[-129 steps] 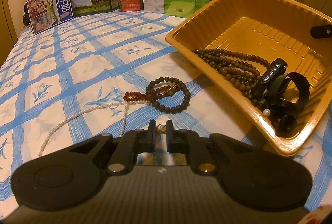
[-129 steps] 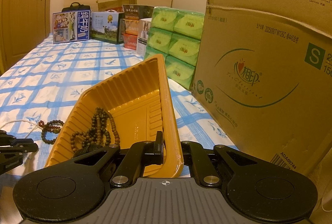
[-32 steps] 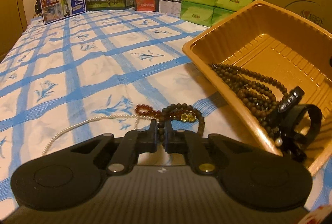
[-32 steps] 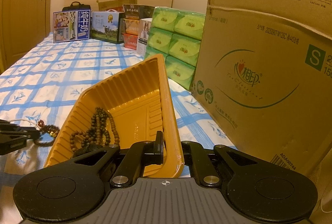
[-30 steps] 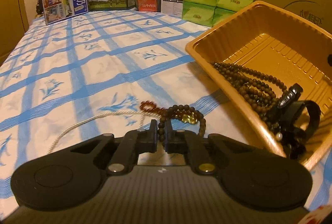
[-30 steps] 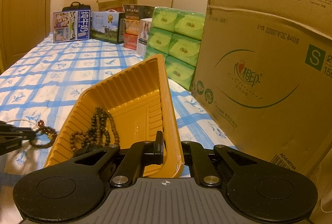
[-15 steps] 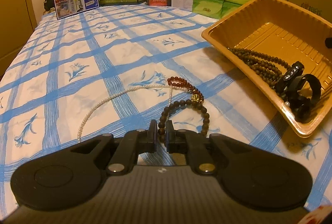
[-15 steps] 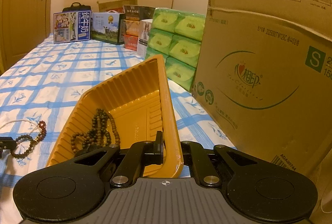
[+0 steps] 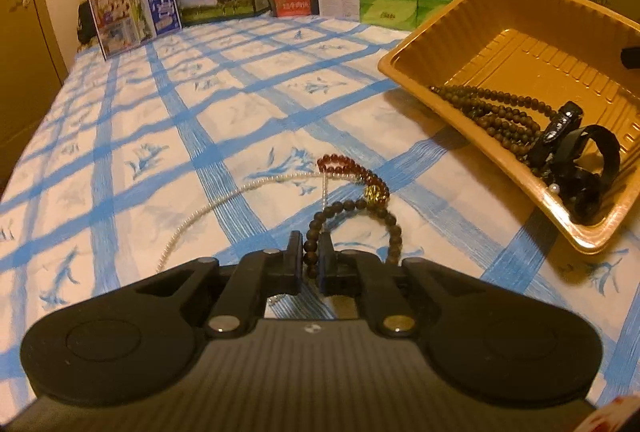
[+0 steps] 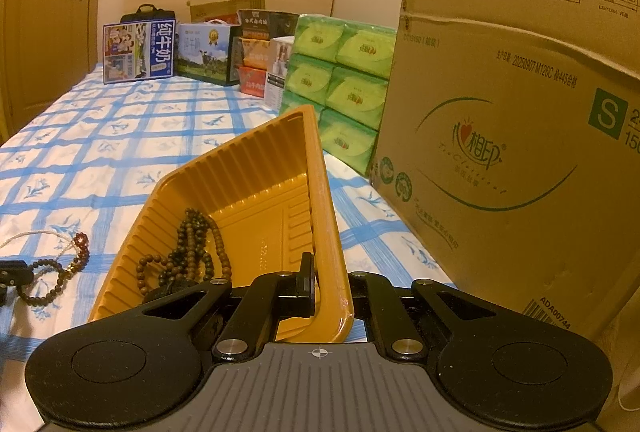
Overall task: Organize jewelry
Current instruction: 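Carry the dark bead bracelet into the orange tray and open the left gripper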
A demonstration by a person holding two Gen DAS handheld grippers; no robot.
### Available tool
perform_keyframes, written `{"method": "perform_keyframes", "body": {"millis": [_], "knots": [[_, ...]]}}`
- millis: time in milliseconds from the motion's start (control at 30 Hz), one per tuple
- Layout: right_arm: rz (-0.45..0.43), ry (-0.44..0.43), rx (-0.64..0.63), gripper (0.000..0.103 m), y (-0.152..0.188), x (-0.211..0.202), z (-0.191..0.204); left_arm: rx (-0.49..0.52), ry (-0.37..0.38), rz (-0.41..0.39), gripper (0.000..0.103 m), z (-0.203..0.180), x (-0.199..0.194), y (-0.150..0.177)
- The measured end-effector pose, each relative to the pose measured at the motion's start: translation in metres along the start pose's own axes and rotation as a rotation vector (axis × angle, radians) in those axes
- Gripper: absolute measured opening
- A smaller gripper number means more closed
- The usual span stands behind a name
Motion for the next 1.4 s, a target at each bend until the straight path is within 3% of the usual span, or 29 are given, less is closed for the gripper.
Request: {"method": "perform_keyframes", "body": {"millis": [800,1400], "knots": [[0.002,0.001,-0.001,0.006,0.0,0.0,0.0,-0.012,0.004,-0.105,0.006,0.019,-0.033,-0.053],[0.004,0.001,-0.004,0.006,0.0,-0.002,0.003,-0.028,0.177,-0.199,0.006,-0.022,-0.037,-0.112]]}}
Point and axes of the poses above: each gripper's, at about its wrist camera, not at the fingertips, and x roughly the way its jaws point, z to its left, y to its underside, the point moved 5 cm from there along x, roughly the way its jaws point, and after that the axes turned 10 degrees about x, right-handed, at the moved point
